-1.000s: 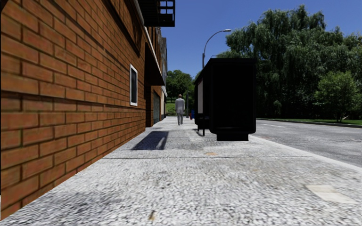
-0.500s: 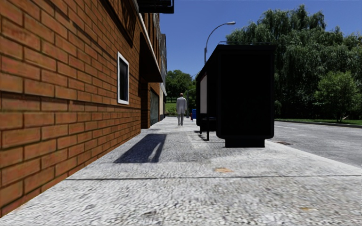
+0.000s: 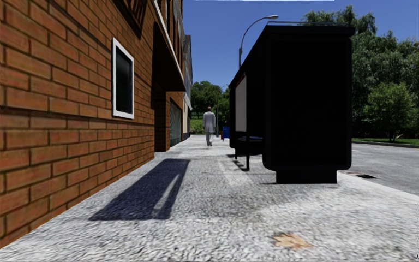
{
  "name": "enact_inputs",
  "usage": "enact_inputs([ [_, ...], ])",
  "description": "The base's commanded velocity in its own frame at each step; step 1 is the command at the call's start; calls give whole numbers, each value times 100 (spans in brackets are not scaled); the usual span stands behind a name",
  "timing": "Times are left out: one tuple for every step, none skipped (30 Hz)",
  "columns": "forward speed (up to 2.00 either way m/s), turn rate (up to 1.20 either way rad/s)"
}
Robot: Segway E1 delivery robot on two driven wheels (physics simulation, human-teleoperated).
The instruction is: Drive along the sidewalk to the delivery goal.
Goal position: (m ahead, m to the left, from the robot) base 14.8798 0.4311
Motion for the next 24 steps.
enact_inputs([
  [200,0],
  [200,0],
  [200,0],
  [200,0],
  [200,0],
  [200,0],
  [200,0],
  [200,0],
  [200,0],
  [200,0],
  [200,0],
  [200,0],
  [200,0],
  [200,0],
  [200,0],
  [200,0],
  [200,0],
  [200,0],
  [200,0],
  [200,0],
  [200,0],
  [200,0],
  [200,0],
  [200,0],
])
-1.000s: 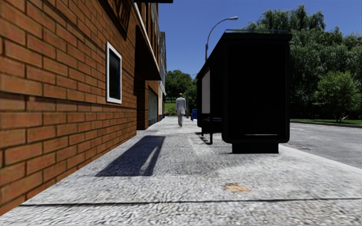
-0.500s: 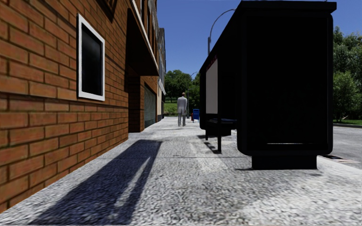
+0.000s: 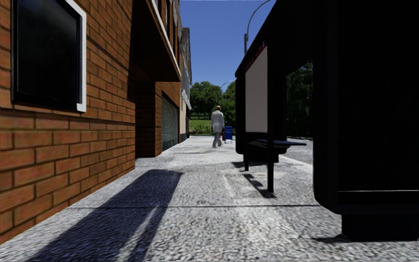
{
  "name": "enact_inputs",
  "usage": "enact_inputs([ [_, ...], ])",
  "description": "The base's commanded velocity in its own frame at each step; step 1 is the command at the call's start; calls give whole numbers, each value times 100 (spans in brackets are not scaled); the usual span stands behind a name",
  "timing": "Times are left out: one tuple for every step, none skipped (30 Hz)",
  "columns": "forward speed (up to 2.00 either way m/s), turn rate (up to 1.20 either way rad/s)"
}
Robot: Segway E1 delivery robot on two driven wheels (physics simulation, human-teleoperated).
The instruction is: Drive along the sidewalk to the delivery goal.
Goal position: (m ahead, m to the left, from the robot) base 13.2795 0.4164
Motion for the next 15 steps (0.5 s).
enact_inputs([
  [200,0],
  [200,0],
  [200,0],
  [200,0],
  [200,0],
  [200,0],
  [200,0],
  [200,0],
  [200,0],
  [200,0],
  [200,0],
  [200,0],
  [200,0],
  [200,0],
  [200,0],
])
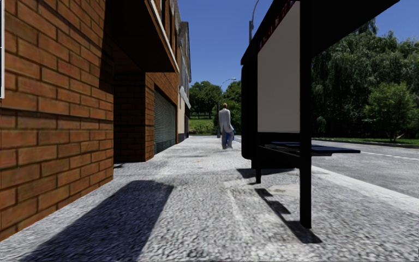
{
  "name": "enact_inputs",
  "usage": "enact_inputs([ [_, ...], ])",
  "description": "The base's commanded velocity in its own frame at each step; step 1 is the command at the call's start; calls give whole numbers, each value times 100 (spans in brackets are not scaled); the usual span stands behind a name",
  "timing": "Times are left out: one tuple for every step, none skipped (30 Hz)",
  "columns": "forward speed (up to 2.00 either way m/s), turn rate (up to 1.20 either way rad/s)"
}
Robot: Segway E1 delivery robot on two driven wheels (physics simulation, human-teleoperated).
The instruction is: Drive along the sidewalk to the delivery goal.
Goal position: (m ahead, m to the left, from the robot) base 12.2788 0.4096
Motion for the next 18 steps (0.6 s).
enact_inputs([
  [200,0],
  [200,0],
  [200,0],
  [200,0],
  [200,0],
  [200,0],
  [200,0],
  [200,0],
  [200,0],
  [200,0],
  [200,0],
  [200,0],
  [200,10],
  [200,21],
  [200,26],
  [200,26],
  [200,27],
  [200,25],
])
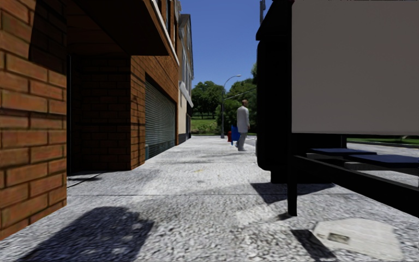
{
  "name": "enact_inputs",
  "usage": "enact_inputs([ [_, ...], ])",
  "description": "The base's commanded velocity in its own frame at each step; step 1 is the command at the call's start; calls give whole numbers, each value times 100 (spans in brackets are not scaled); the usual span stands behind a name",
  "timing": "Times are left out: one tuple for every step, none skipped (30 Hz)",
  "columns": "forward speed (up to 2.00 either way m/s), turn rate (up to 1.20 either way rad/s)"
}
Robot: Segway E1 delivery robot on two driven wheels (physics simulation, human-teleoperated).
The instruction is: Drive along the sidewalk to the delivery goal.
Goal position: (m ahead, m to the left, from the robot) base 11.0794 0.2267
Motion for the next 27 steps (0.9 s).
enact_inputs([
  [200,6],
  [200,0],
  [200,0],
  [200,0],
  [200,0],
  [200,0],
  [200,0],
  [200,0],
  [200,0],
  [200,0],
  [200,0],
  [200,0],
  [200,0],
  [200,0],
  [200,0],
  [200,0],
  [200,0],
  [200,0],
  [200,0],
  [200,0],
  [200,0],
  [200,0],
  [200,0],
  [200,0],
  [200,0],
  [200,0],
  [200,0],
])
